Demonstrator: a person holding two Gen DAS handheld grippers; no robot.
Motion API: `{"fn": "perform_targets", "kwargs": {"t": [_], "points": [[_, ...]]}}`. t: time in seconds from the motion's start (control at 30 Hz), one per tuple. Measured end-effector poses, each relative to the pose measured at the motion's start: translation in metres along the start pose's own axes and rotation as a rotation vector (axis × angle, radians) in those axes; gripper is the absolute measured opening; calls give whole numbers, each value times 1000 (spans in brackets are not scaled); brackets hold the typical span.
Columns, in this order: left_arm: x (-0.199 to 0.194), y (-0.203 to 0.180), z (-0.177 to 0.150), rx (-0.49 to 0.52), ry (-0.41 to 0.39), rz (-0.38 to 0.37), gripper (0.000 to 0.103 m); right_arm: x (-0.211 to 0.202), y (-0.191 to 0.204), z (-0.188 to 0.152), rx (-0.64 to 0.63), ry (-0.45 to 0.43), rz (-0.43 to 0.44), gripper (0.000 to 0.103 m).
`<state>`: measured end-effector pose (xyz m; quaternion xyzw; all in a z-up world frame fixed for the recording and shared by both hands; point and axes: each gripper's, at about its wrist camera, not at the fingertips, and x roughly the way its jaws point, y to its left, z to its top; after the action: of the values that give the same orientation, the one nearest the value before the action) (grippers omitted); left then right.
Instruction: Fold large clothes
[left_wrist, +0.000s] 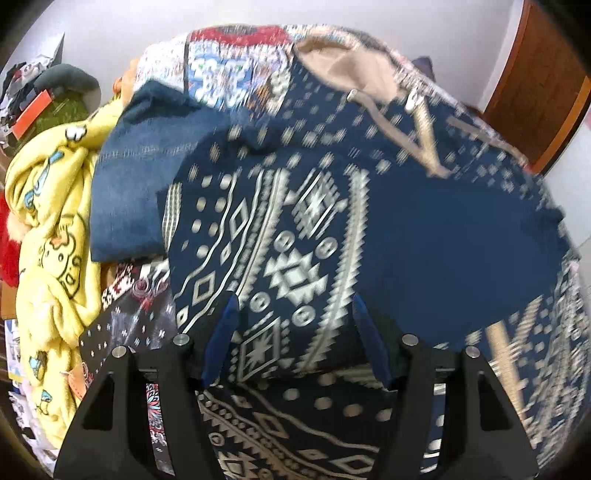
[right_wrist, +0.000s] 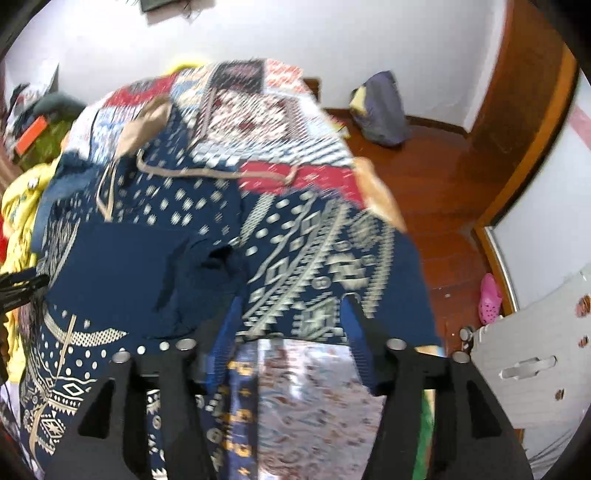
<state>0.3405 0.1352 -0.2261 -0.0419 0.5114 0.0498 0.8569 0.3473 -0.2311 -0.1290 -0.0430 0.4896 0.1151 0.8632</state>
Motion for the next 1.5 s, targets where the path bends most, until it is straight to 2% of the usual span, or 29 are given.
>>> {"fn": "perform_targets", "kwargs": {"t": [0.1, 0.2, 0.37, 0.5, 0.63, 0.73, 0.83, 0.93, 1.0, 1.07, 1.1, 1.13, 1.17, 1.3, 1.5], "points": [[-17, -14, 11, 9, -54, -20, 63, -7, -24, 0, 66, -5, 17, 60], [-29, -29, 19, 20, -88, -52, 63, 1, -45, -1, 138, 26, 21, 60], [-38, -56, 24, 55, -112, -91, 64, 37, -76, -16, 262, 137, 65, 60], [-36, -71, 24, 86, -103, -103, 64, 67, -97, -34, 408, 200, 143, 60], [-32, -82, 22, 96, -99, -84, 64, 84, -116, -40, 574, 173, 263, 62], [-30, -84, 23, 93, -94, -93, 64, 93, -121, -35, 637, 146, 271, 62], [-31, -85, 23, 99, -96, -85, 64, 103, -120, -29, 667, 120, 242, 62], [-31, -85, 23, 105, -100, -77, 64, 109, -116, -20, 675, 93, 189, 61], [-32, -85, 22, 115, -105, -61, 64, 107, -110, -10, 628, 74, 130, 58], [-35, -85, 21, 126, -113, -47, 64, 103, -107, -3, 583, 55, 89, 39], [-36, -86, 21, 130, -119, -42, 64, 101, -105, 0, 569, 50, 73, 34], [-39, -86, 20, 136, -127, -36, 64, 97, -101, 4, 550, 43, 53, 21], [-42, -86, 19, 142, -136, -30, 64, 95, -101, 6, 537, 36, 40, 13], [-53, -83, 15, 158, -162, -28, 64, 69, -94, 13, 501, -42, 41, 11], [-66, -75, 12, 144, -186, -54, 64, 2, -60, 33, 398, -185, 140, 10]]}}
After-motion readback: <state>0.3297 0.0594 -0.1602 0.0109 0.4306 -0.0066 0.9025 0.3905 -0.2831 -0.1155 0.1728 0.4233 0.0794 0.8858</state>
